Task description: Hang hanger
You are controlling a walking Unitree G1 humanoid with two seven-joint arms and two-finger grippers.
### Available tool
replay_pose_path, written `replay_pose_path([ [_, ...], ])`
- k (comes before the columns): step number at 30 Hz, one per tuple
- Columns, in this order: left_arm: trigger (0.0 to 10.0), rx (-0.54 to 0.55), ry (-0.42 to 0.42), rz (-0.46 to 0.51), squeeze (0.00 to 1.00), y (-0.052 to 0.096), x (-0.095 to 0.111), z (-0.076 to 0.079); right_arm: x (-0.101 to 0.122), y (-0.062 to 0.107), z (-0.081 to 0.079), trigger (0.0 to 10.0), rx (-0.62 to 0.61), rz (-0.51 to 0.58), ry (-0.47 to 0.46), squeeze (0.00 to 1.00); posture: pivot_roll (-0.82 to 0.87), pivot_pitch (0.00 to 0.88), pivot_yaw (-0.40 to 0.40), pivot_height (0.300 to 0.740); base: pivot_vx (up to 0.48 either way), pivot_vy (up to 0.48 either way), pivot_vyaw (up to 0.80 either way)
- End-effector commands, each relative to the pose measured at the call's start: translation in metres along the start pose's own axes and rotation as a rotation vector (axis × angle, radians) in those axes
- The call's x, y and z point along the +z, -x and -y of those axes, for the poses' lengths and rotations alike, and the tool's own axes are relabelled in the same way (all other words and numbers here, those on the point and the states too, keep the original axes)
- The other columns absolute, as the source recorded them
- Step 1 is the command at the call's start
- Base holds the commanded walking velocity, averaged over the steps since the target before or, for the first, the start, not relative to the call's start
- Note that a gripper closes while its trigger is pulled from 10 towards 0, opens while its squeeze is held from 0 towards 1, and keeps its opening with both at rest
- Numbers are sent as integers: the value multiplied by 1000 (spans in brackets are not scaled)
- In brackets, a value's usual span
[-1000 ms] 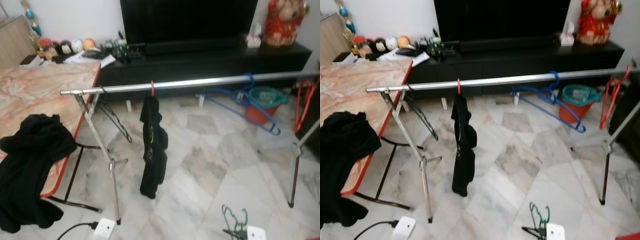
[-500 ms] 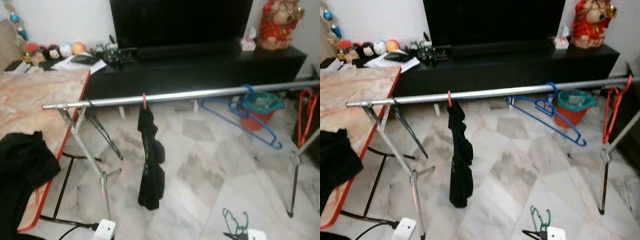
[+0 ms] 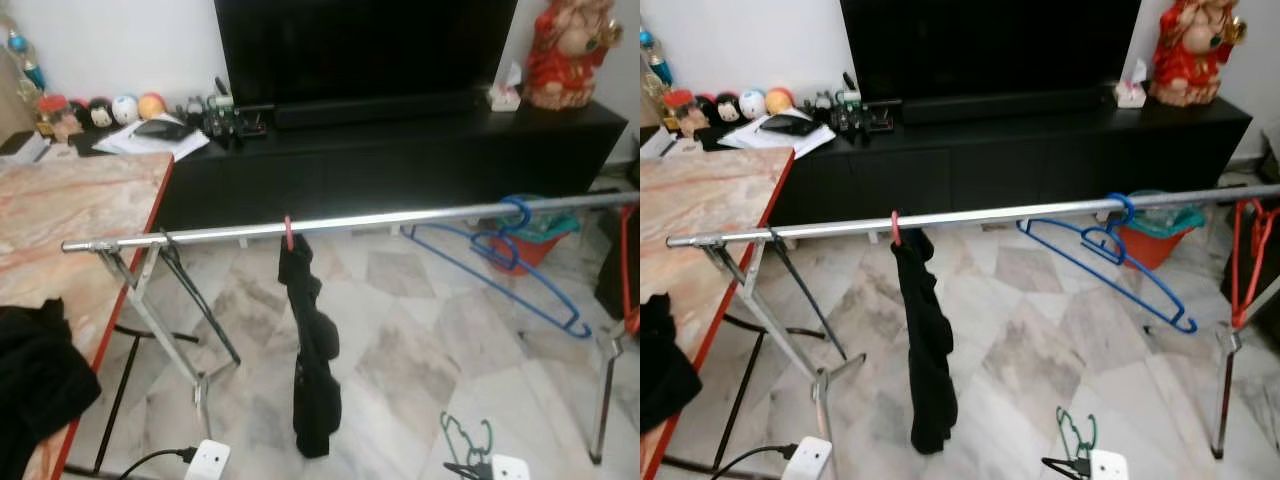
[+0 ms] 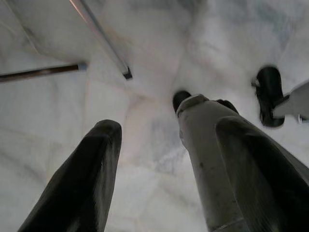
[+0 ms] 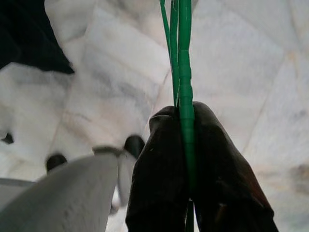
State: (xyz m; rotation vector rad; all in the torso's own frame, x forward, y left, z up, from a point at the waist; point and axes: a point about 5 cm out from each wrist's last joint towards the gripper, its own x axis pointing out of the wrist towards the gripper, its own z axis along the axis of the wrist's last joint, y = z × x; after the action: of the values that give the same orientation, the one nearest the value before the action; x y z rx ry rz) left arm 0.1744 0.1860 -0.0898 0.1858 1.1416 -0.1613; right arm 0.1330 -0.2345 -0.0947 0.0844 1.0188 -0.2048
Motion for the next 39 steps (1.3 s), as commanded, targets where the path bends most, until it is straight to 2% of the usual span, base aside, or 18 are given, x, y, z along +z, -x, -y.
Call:
replay_pose_path([
  [1, 10000, 27, -9, -29, 0, 2, -8, -10, 2, -2, -12, 10000, 31, 11, 7, 0, -147, 0, 8, 740, 262, 0, 0],
  [7, 10000, 34, -16, -24, 0, 2, -7, -10, 3, -2, -12, 10000, 40, 20, 10, 0, -150, 0, 7, 740, 0, 0, 0],
  [14, 10000, 32, -18, -26, 0, 2, -7, -10, 8, -2, -12, 10000, 43, 56, 60, 0, -156, 0, 9, 740, 0, 0, 0],
  [18, 10000, 35, -20, -26, 0, 2, -7, -11, 16, -1, -11, 10000, 20, 132, 147, 0, -162, 0, 11, 740, 0, 0, 0],
  [24, 10000, 45, -17, -21, 0, 2, -6, -11, 25, 2, -12, 10000, 15, 252, 130, 0, -159, 0, 8, 740, 0, 0, 0],
  [32, 10000, 49, -20, -18, 0, 2, -6, -11, 31, 5, -13, 10000, 26, 345, 106, 0, -157, 0, 7, 740, 0, 0, 0],
  [38, 10000, 53, -17, -18, 0, 2, -6, -11, 34, 6, -15, 10000, 54, 375, 105, 0, -155, 0, 5, 740, 0, 0, 0],
  [39, 10000, 54, -18, -18, 0, 2, -7, -11, 151, 5, -54, 10000, 103, 615, 126, 0, -153, 0, 4, 740, 0, 0, 0],
])
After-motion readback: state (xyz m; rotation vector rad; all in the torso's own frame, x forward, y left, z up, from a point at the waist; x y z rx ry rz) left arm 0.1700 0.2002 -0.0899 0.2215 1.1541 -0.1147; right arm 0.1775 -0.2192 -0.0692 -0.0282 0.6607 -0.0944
